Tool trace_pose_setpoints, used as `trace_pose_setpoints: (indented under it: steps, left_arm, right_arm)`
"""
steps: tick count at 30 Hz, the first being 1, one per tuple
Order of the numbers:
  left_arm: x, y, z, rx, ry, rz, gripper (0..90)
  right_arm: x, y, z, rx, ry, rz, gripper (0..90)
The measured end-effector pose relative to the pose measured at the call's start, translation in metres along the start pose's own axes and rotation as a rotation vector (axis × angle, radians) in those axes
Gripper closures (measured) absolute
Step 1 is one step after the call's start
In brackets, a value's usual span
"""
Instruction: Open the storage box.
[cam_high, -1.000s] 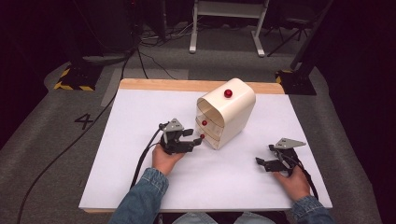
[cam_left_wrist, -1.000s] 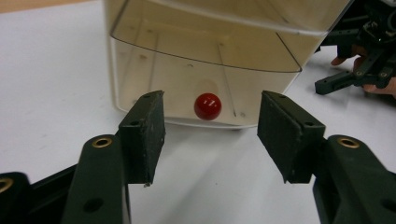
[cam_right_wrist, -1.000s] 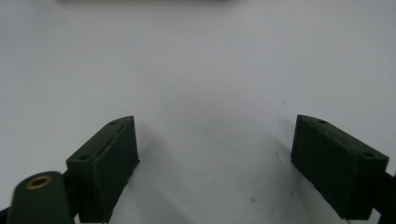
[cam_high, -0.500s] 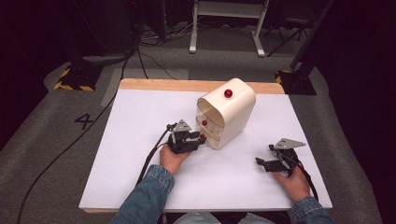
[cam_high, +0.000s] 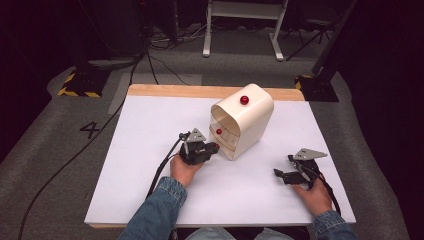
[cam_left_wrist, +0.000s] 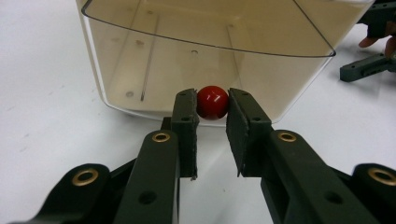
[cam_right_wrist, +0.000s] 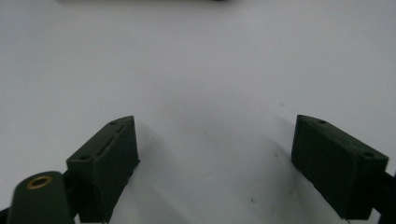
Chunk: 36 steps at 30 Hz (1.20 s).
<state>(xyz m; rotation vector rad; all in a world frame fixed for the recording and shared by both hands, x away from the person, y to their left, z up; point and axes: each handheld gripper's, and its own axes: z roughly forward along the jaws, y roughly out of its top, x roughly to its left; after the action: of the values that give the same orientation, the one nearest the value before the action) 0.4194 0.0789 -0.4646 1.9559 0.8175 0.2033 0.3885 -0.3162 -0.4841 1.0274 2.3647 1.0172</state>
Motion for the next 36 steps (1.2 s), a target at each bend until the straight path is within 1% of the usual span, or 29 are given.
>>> trace_pose_setpoints:
  steps: [2, 4, 5, 6, 7, 11, 12, 15, 20, 23, 29, 31, 35, 36]
  left_arm:
    - [-0.002, -0.001, -0.004, 0.013, 0.007, 0.007, 73.6]
    - [-0.002, -0.002, -0.007, 0.015, 0.01, 0.012, 73.7]
    - [-0.003, -0.005, -0.011, 0.015, 0.015, 0.015, 73.6]
    - [-0.003, -0.005, -0.011, 0.015, 0.015, 0.015, 73.7]
    - [-0.004, -0.008, -0.018, 0.021, 0.016, 0.01, 73.6]
    - [-0.005, -0.014, -0.028, 0.025, 0.021, 0.01, 73.7]
    - [-0.006, -0.017, -0.034, 0.028, 0.027, 0.021, 73.6]
    - [-0.007, -0.022, -0.044, 0.035, 0.034, 0.021, 73.7]
    - [-0.009, -0.033, -0.061, 0.03, 0.033, 0.019, 73.7]
    - [-0.011, -0.039, -0.071, 0.033, 0.041, 0.017, 73.7]
    - [-0.014, -0.046, -0.083, 0.042, 0.047, 0.018, 73.6]
    - [-0.016, -0.051, -0.088, 0.041, 0.046, 0.011, 73.7]
    - [-0.016, -0.055, -0.092, 0.049, 0.052, 0.014, 73.6]
    - [-0.016, -0.055, -0.092, 0.049, 0.05, 0.008, 73.6]
  right_arm:
    - [0.0, 0.0, 0.0, -0.001, -0.001, -0.001, 15.0]
    - [0.0, 0.0, 0.0, 0.0, 0.0, 0.0, 15.0]
    - [0.0, 0.0, 0.0, 0.0, 0.0, 0.0, 15.0]
    - [0.0, 0.0, 0.0, 0.0, 0.001, 0.0, 15.0]
    - [0.0, 0.0, 0.0, 0.001, 0.001, 0.0, 15.0]
    - [0.0, 0.0, 0.0, 0.0, 0.002, 0.0, 15.2]
    - [0.0, 0.0, 0.0, 0.001, 0.003, 0.001, 15.2]
    - [-0.001, 0.0, 0.0, 0.001, 0.006, 0.004, 15.3]
    - [-0.001, 0.0, 0.0, 0.004, 0.013, 0.012, 15.5]
    - [-0.002, 0.0, 0.001, 0.004, 0.016, 0.014, 15.5]
    - [-0.002, 0.0, 0.001, 0.004, 0.017, 0.015, 15.5]
    - [-0.002, 0.0, 0.001, 0.004, 0.018, 0.014, 15.5]
    - [-0.002, 0.0, 0.001, 0.004, 0.018, 0.014, 15.6]
    - [-0.002, 0.0, 0.001, 0.004, 0.018, 0.015, 15.5]
